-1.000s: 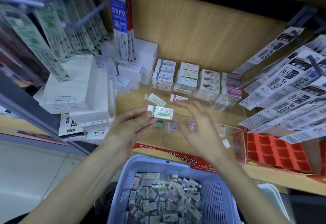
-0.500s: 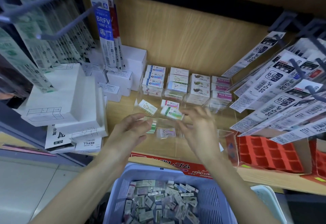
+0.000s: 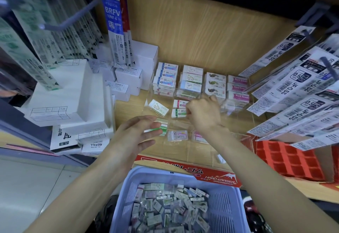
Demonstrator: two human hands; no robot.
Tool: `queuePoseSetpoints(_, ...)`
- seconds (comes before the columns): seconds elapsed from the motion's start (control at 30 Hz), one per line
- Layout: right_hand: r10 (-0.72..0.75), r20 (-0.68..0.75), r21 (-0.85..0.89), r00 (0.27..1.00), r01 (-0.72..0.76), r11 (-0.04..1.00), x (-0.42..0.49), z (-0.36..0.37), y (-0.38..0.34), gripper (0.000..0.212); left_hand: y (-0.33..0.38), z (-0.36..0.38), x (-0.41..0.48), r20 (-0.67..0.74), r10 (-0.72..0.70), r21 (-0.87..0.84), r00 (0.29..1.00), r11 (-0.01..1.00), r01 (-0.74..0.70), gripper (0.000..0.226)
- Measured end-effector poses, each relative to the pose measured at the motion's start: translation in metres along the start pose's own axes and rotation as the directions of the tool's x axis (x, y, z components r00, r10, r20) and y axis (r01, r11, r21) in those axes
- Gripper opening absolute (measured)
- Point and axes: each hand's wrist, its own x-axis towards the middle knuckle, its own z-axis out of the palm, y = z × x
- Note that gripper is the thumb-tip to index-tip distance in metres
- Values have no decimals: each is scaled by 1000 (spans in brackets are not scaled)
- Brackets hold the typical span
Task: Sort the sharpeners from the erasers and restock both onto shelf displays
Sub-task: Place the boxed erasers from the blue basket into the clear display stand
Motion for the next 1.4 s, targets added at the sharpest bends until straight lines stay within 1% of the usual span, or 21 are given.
queuePoseSetpoints(0.07, -33, 39, -33, 999, 35, 999, 4, -3, 1, 10, -1, 0, -1, 6, 1, 11, 1000, 1000, -1, 20)
queuePoseSetpoints(0.13, -55, 83, 24, 995, 53, 998, 4, -6, 4, 11, 0, 1, -2, 8, 4, 18, 1000, 1000, -4, 19)
queuePoseSetpoints(0.2, -90, 110, 197, 990, 68, 978, -4, -14, 13, 17, 0, 2, -3, 14, 6, 26, 1000, 1000, -6, 18)
queuePoseSetpoints(0.23, -111, 84, 313, 990, 79, 946, -12, -20, 19, 22, 0, 2, -4, 21, 5, 37, 1000, 999, -6, 17)
queuePoseSetpoints(0.27, -115, 27, 446, 993, 91, 890, -24, -25, 27, 25, -1, 3, -5, 37, 5, 56, 999, 998, -7, 16)
queuePoseSetpoints(0.33, -42, -82, 692, 996, 87, 717, -56, -31, 46, 23, -5, 5, -7, 79, 14, 121, 997, 992, -24, 15)
queuePoseSetpoints(0.4, 74, -61, 832, 995, 10, 555, -92, -29, 64, 25, -14, 11, -12, 138, 58, 251, 989, 964, -92, 14)
queuePoseSetpoints(0.43, 99, -21, 851, 995, -34, 524, -107, -24, 70, 28, -19, 14, -14, 186, 103, 357, 977, 919, -165, 12)
queuePoseSetpoints(0.47, 96, 8, 837, 995, -59, 545, -119, -17, 75, 27, -24, 18, -17, 248, 148, 463, 957, 850, -251, 11)
queuePoseSetpoints(0.53, 51, 24, 701, 998, -53, 711, -131, 2, 84, 24, -32, 26, -21, 367, 183, 585, 912, 717, -379, 10)
queuePoseSetpoints(0.6, -45, 45, 470, 998, 18, 882, -131, 19, 91, 26, -36, 31, -22, 423, 173, 604, 889, 678, -419, 12)
queuePoseSetpoints(0.63, -105, 62, 356, 992, 77, 931, -128, 25, 93, 27, -37, 33, -22, 428, 172, 608, 887, 672, -423, 13)
queuePoseSetpoints(0.73, -198, 132, 133, 971, 181, 974, -115, 30, 87, 29, -35, 33, -18, 419, 176, 618, 891, 664, -422, 13)
queuePoseSetpoints(0.87, -256, 207, -29, 944, 267, 963, -102, 35, 89, 33, -35, 29, -13, 397, 167, 648, 902, 646, -405, 10)
queuePoseSetpoints(0.97, -348, 186, -29, 919, 359, 933, -101, 37, 94, 33, -36, 25, -11, 406, 174, 645, 897, 640, -417, 11)
queuePoseSetpoints(1.03, -331, 95, 11, 939, 331, 944, -104, 37, 96, 31, -35, 23, -9, 397, 188, 629, 898, 657, -415, 13)
queuePoseSetpoints(1.1, -265, 29, 161, 964, 257, 953, -109, 36, 99, 31, -33, 22, -9, 387, 209, 609, 898, 673, -419, 17)
queuePoseSetpoints(1.17, -193, -42, 301, 980, 196, 933, -120, 35, 100, 27, -33, 23, -9, 384, 221, 583, 896, 695, -421, 19)
queuePoseSetpoints(1.23, -99, -84, 404, 992, 125, 906, -133, 32, 97, 30, -34, 25, -9, 393, 218, 565, 893, 709, -422, 20)
queuePoseSetpoints(1.3, 1, -150, 490, 989, 74, 868, -144, 24, 93, 34, -35, 28, -10, 410, 223, 561, 884, 703, -438, 19)
queuePoseSetpoints(1.4, 154, -272, 652, 950, 64, 755, -148, 5, 79, 33, -36, 26, -5, 409, 250, 563, 878, 688, -458, 20)
